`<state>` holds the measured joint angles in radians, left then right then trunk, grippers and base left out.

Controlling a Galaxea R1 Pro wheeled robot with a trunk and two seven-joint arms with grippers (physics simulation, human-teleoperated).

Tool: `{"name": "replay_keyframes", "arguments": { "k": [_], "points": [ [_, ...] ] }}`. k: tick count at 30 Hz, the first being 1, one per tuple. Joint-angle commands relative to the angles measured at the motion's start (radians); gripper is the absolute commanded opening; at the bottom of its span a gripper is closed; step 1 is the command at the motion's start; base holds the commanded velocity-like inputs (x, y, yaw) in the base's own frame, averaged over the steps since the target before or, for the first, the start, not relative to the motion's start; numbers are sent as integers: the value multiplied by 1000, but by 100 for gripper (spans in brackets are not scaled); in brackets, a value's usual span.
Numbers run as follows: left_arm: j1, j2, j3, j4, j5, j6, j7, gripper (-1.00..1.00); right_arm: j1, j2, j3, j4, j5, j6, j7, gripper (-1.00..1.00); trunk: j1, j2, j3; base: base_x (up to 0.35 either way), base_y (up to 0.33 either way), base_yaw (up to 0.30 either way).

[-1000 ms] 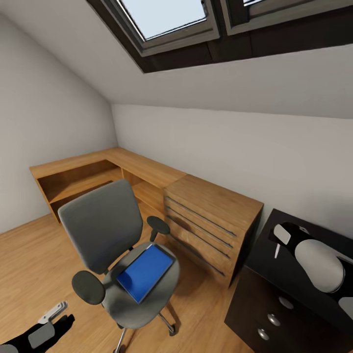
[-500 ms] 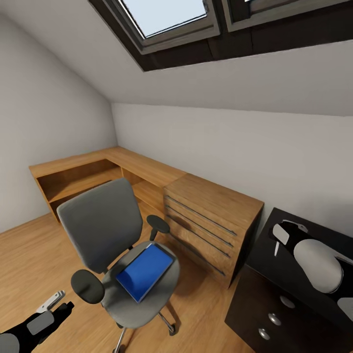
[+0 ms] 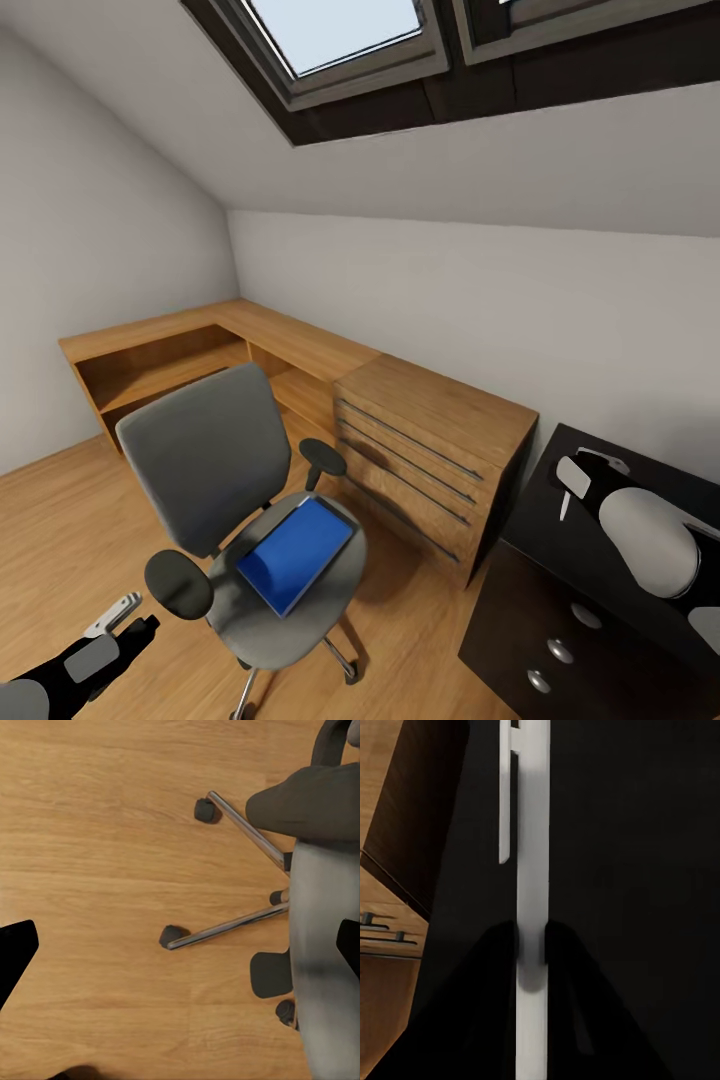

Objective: In the bedroom, organize the workspace by keeping the computer under the desk, ensuring the monitor is on the desk, placing the keyboard on the desk next to the monitor, placing the mouse on the desk next to the keyboard, moving the folder from the swivel chair onto the desk next to the mouse, stacking the notebook on top of the folder with the pen on top of the notebook, and positioning the swivel chair next to the desk.

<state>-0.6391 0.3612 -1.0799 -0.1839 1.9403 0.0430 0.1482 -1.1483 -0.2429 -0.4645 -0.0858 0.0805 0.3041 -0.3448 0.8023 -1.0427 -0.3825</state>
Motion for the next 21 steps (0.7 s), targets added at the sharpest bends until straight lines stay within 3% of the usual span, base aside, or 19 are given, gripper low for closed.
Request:
{"name": "replay_keyframes", "arguments": {
  "k": [1, 21],
  "points": [
    [-1, 1, -3, -3, 2, 1, 7, 100, -1, 0, -6, -1, 4, 7, -2, -100, 0, -1, -1, 0, 0, 0],
    [-1, 1, -3, -3, 2, 1, 7, 100, -1, -4, -6, 0, -92, 7, -7, -100, 0, -1, -1, 0, 0, 0]
  ]
}}
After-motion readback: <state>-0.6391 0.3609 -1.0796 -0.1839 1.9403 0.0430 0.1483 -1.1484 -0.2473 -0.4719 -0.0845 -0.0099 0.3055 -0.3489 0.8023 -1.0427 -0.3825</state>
